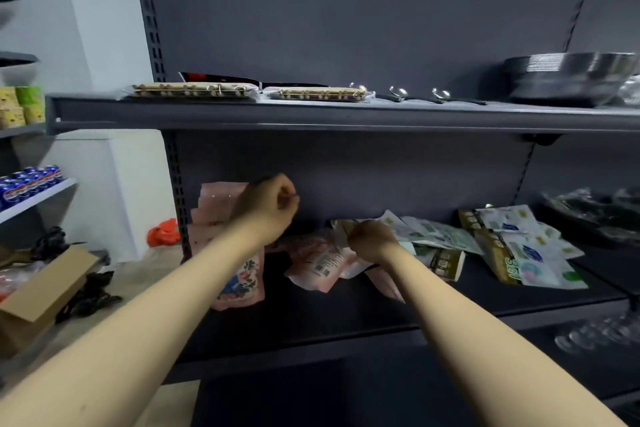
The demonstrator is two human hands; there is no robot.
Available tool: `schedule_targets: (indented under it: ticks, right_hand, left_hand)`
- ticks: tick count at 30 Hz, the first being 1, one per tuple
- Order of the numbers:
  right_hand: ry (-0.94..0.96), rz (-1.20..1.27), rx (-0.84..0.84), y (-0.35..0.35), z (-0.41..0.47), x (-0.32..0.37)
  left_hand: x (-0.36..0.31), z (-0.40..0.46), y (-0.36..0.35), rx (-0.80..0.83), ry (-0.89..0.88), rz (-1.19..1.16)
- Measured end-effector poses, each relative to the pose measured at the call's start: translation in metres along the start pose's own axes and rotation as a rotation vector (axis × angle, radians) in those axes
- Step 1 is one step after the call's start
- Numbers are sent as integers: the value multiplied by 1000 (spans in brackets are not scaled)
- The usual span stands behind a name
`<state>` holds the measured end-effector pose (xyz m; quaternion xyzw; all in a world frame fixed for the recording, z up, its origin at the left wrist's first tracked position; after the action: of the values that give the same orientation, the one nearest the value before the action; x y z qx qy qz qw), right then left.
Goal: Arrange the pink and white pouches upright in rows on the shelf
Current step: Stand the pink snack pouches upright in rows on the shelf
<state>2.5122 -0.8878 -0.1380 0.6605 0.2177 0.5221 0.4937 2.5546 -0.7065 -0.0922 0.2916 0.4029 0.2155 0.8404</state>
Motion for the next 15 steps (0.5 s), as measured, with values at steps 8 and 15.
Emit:
schedule_targets:
  ticks: [8, 15]
  right_hand:
    - [93, 356, 85, -6, 17, -45]
    - [173, 351, 128, -5, 33, -73]
  left_hand:
    - [3, -7, -114, 359, 184, 252]
    - [18, -20, -161, 369, 250, 465]
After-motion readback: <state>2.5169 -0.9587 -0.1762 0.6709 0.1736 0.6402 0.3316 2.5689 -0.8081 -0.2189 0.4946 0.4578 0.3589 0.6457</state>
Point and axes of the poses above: each hand's wrist, its own z-axis towards the middle knuckle, its own y-axis out of the back of the hand, x = y × z, the point moved 1 cm from there along z, towards the middle knuckle, and after that the axes turned 1 degree about -x, right-handed, at the moved point
